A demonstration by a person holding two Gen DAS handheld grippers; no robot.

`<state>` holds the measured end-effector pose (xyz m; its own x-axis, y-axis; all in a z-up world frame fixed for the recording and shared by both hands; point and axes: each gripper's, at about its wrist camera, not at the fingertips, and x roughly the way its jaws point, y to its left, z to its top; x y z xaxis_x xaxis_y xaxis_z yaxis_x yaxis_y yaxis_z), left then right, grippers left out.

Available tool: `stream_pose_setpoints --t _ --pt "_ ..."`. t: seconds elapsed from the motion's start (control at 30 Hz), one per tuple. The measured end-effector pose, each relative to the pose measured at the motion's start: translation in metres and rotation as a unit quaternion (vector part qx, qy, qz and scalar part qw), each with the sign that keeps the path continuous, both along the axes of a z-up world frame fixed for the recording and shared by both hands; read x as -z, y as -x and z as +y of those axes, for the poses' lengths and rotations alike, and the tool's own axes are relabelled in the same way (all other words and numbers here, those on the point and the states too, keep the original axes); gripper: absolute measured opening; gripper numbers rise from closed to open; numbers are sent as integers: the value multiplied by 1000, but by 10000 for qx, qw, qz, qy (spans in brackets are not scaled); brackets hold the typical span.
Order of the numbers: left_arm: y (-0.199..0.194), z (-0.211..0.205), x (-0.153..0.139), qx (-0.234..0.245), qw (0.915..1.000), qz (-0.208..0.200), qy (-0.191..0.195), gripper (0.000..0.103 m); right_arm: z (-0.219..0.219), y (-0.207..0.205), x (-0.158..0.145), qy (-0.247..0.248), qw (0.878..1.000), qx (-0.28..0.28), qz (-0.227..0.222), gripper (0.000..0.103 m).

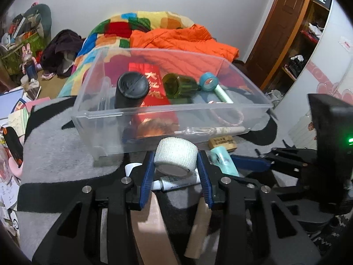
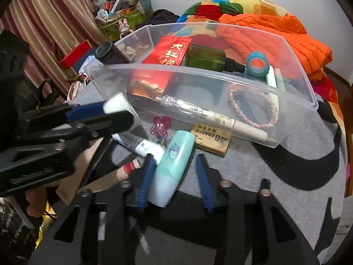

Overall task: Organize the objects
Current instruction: 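Grasp the mint green bottle with the right tool while the left grasps the white tape roll, then drop the mint bottle into the box with the right tool while the left drops the tape roll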

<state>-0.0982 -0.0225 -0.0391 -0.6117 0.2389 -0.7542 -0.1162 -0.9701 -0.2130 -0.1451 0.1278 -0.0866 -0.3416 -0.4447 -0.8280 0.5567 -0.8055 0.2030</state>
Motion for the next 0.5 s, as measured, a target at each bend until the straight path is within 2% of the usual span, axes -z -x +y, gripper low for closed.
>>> stream_pose_setpoints --t 0.03,0.07,0.3,0.5 --pt "-1 0 -3 12 10000 49 -7 39 1 -1 0 -24 10000 1 13 20" --pt "-4 2 -8 21 9999 126 -4 39 1 0 -1 -29 10000 -4 6 17" --pt "-4 6 -36 14 9985 542 15 39 17 -11 -6 34 9999 72 65 16" --pt "3 8 -49 -81 9970 765 72 39 33 -18 -36 296 9987 189 364 16"
